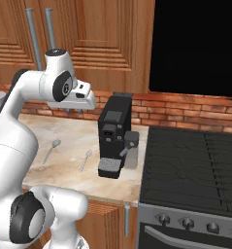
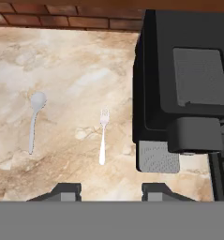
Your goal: Take the fork and place it on the left side of the plate. Then take the spoon and place it on the right side of the plate. Make sure they're directly next to the plate.
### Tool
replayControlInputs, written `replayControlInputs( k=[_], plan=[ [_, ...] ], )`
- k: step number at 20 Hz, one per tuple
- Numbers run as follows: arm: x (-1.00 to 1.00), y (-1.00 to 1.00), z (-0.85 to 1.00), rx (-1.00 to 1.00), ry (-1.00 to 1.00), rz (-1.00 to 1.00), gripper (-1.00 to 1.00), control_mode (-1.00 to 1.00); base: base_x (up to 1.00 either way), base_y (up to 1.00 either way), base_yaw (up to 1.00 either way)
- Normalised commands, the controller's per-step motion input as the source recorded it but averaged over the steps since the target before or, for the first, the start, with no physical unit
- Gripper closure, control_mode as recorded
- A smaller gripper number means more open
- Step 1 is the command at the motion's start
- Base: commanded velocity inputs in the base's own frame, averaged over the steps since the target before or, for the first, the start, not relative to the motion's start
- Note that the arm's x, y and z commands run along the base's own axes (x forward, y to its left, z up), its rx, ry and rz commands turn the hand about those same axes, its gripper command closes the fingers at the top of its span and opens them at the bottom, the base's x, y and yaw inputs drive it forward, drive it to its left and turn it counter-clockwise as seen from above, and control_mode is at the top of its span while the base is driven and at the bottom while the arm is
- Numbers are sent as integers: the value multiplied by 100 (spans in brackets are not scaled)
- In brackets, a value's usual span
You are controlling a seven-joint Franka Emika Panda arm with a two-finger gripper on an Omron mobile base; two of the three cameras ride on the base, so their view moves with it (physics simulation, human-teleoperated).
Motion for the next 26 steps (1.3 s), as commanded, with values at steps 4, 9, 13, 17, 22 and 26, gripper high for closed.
replayControlInputs(
  k=[4,9,13,17,22,26],
  plan=[
    [0,0,-12,0,0,0,-100,-100,0,0,0],
    [0,2,-29,0,0,0,-100,-100,0,0,0],
    [0,2,-39,0,0,0,-100,-100,0,0,0],
    [0,3,-39,0,0,0,-100,-100,0,0,0],
    [0,10,-46,-1,0,0,-100,-100,0,0,0],
    [0,19,-52,-4,0,0,-100,-100,0,0,0]
  ],
)
